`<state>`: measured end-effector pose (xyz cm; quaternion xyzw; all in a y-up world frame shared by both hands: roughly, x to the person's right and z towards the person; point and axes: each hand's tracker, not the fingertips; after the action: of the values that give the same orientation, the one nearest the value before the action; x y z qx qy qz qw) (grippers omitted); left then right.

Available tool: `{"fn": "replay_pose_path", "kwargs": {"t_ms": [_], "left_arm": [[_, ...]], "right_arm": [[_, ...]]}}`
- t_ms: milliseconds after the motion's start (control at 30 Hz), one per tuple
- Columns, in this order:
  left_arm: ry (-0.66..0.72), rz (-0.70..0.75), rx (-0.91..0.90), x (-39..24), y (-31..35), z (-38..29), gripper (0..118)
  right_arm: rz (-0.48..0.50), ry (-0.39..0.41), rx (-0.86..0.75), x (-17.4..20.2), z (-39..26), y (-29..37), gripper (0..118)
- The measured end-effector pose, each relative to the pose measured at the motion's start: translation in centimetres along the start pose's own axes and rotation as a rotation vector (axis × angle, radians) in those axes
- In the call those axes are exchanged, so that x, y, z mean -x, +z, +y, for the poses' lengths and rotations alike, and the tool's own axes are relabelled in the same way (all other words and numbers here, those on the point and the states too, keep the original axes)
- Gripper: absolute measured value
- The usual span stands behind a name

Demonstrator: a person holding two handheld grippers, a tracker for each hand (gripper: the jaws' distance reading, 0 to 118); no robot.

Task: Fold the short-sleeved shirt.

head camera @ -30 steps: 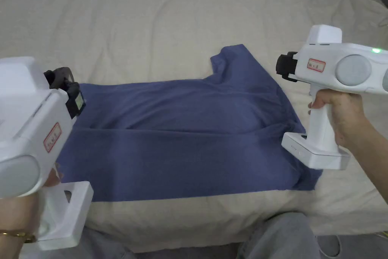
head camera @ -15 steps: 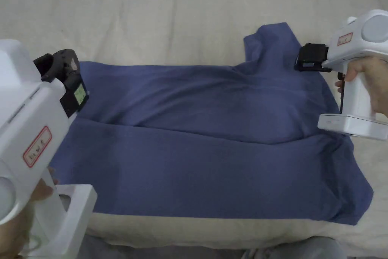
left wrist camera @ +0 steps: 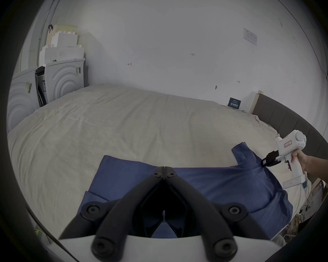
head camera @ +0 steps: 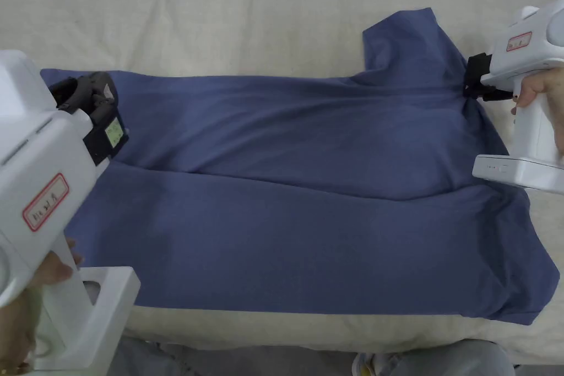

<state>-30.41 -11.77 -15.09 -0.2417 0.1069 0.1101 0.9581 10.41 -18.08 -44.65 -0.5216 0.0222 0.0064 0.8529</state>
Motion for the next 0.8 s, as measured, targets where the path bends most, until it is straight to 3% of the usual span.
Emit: {"fn": "replay_pose_path", "kwargs": {"t_ms": [33,133,233,300,367,667,800], "left_arm": [[0.002,0.006,0.007,0.2,-0.1,0.4,0],[0.024,0.021,0.036,1.4,-0.5,1.8,23],[0.048,0.022,0.105,3.0,-1.9,3.4,85],[0.071,0.023,0.155,4.3,-3.2,4.5,97],[0.070,0.040,0.177,5.6,-4.7,5.5,117],[-0.050,0.189,0.434,10.0,-14.5,8.5,118],[0.003,0.194,0.563,11.6,-18.2,7.6,118]], "right_arm": [[0.008,0.003,0.003,-0.5,0.0,0.0,2],[0.037,-0.017,-0.006,-0.5,0.0,1.0,2],[0.036,0.005,-0.025,-0.5,0.3,2.0,2],[0.045,0.005,-0.037,-0.6,0.7,2.6,2],[0.052,0.006,-0.048,-0.7,0.8,3.4,2],[0.046,0.039,-0.066,-0.1,0.9,3.9,2],[0.045,0.035,-0.065,-0.2,0.9,3.6,2]]}}
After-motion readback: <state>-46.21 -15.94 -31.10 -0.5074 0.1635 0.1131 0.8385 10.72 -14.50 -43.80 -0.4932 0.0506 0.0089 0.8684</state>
